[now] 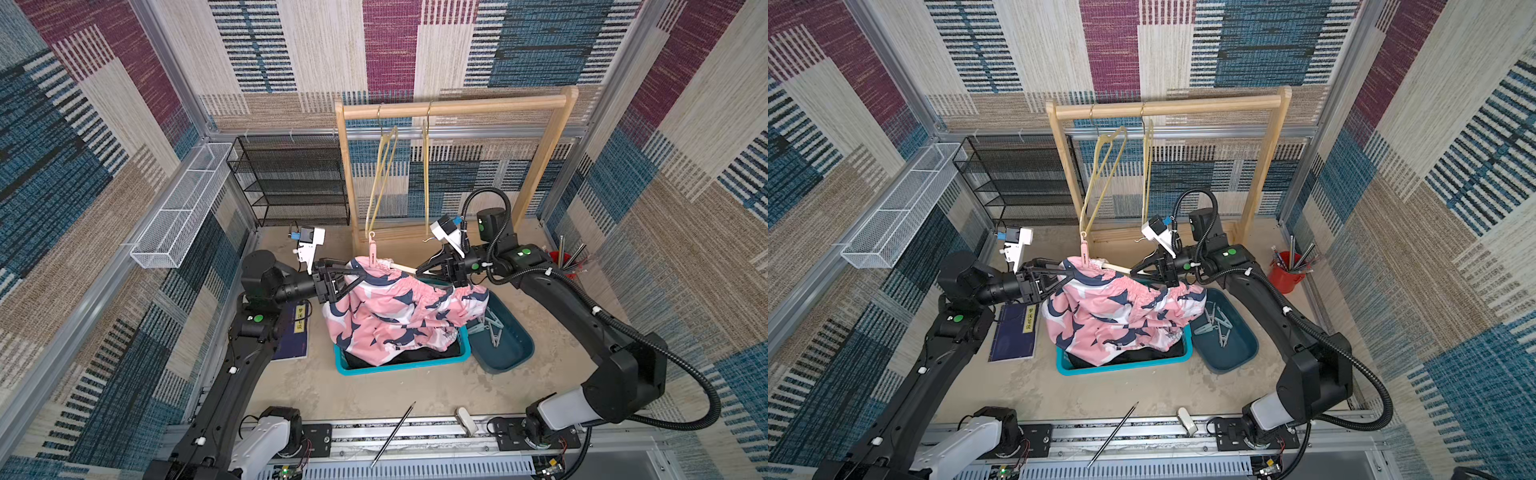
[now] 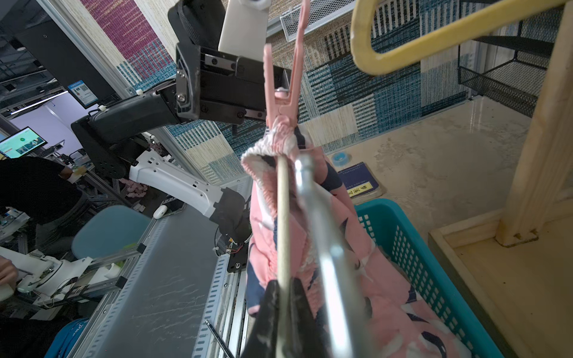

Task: Remove the clothespins securing shorts to the hanger
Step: Remove the clothespin from the hanger.

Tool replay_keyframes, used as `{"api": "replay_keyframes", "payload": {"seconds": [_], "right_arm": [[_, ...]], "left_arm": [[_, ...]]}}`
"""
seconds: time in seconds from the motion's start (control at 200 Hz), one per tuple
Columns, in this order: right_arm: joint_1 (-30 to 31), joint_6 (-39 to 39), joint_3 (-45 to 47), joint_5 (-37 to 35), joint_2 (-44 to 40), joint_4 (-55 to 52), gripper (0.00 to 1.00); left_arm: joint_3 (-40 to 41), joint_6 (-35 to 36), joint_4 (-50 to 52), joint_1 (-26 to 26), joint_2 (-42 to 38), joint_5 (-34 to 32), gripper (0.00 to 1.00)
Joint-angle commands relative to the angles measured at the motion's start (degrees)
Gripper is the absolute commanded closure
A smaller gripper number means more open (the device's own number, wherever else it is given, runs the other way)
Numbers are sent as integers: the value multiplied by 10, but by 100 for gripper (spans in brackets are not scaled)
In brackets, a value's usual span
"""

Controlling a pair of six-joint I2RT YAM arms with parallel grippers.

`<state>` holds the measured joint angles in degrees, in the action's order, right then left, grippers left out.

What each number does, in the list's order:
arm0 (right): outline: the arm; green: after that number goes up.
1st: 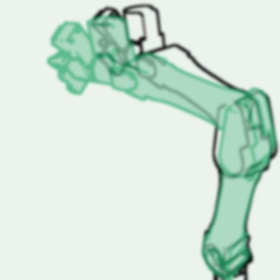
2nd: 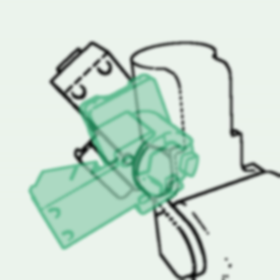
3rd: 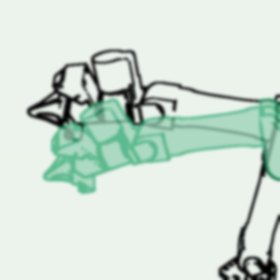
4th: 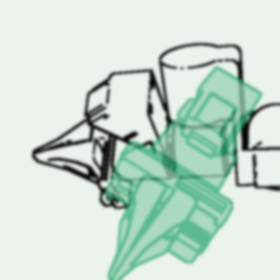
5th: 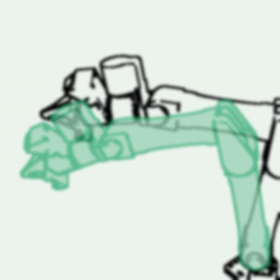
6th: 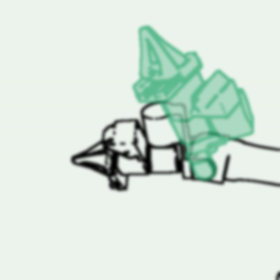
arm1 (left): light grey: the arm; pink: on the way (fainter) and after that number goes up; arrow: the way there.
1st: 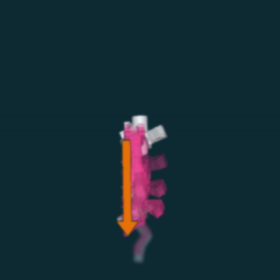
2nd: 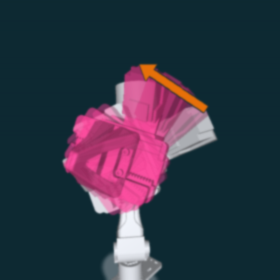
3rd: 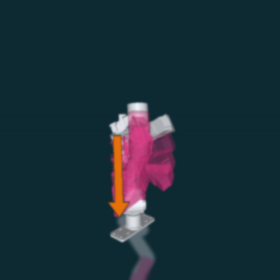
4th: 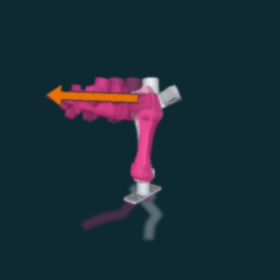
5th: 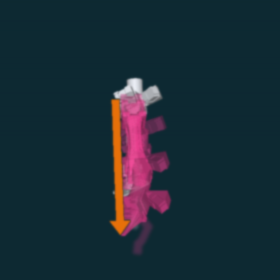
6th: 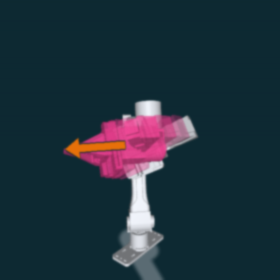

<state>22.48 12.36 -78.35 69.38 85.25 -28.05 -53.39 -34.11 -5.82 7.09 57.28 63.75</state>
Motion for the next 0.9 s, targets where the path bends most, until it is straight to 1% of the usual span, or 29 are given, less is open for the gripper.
{"api": "replay_keyframes", "payload": {"seconds": [0.0, 0.095, 0.2, 0.346, 0.546, 0.776, 0.896], "right_arm": [[1, 8, 7, -23, -3, -12, 99], [6, 12, 14, -23, -8, -15, 100], [13, 14, 23, -21, -12, -18, 100], [23, 20, 28, -19, -16, -26, 100], [39, 23, 32, -5, -7, -26, 100], [45, 20, 24, 8, -2, -19, 100], [46, 15, 21, 11, -2, -15, 100]], "left_arm": [[-25, 72, 75, -1, 0, -45, 9], [-53, 106, 119, -1, 7, -71, 7], [-76, 127, 145, -1, 21, -75, 6], [-87, 136, 159, -1, 38, -61, 5], [-72, 134, 156, 5, 37, -38, 6], [-57, 136, 156, 17, 30, -16, 18], [-52, 135, 156, 22, 31, -7, 28]]}}
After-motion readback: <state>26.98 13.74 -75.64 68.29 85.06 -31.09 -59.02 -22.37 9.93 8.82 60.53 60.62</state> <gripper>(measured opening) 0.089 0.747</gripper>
